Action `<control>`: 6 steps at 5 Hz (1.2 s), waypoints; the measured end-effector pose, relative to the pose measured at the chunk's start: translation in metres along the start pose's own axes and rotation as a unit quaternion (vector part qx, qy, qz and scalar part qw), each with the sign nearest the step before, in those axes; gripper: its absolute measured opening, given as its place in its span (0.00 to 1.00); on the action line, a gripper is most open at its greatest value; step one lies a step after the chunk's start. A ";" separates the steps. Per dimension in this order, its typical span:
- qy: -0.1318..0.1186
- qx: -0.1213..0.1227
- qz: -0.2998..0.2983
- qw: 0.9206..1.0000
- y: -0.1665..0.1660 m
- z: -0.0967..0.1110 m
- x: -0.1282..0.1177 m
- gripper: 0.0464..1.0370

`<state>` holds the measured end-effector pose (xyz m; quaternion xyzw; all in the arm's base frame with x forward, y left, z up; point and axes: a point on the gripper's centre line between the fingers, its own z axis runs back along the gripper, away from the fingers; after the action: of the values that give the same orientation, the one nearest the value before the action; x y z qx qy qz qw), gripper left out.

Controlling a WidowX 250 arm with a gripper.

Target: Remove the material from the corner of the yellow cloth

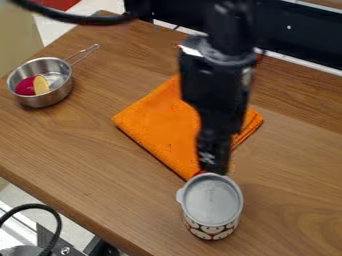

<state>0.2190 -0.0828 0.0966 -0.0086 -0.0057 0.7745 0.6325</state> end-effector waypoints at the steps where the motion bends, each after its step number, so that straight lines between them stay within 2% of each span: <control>1: 0.009 -0.006 0.017 1.000 -0.004 -0.015 -0.016 0.96; 2: 0.036 0.009 0.025 0.999 -0.003 -0.028 -0.029 0.96; 3: 0.062 0.005 0.055 0.997 -0.001 -0.033 -0.039 0.96; 4: 0.077 0.015 0.104 0.991 0.003 -0.035 -0.043 0.96; 6: 0.046 -0.009 0.129 0.991 0.002 -0.050 -0.045 0.96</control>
<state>0.2272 -0.1276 0.0472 -0.0508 0.0174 0.8482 0.5270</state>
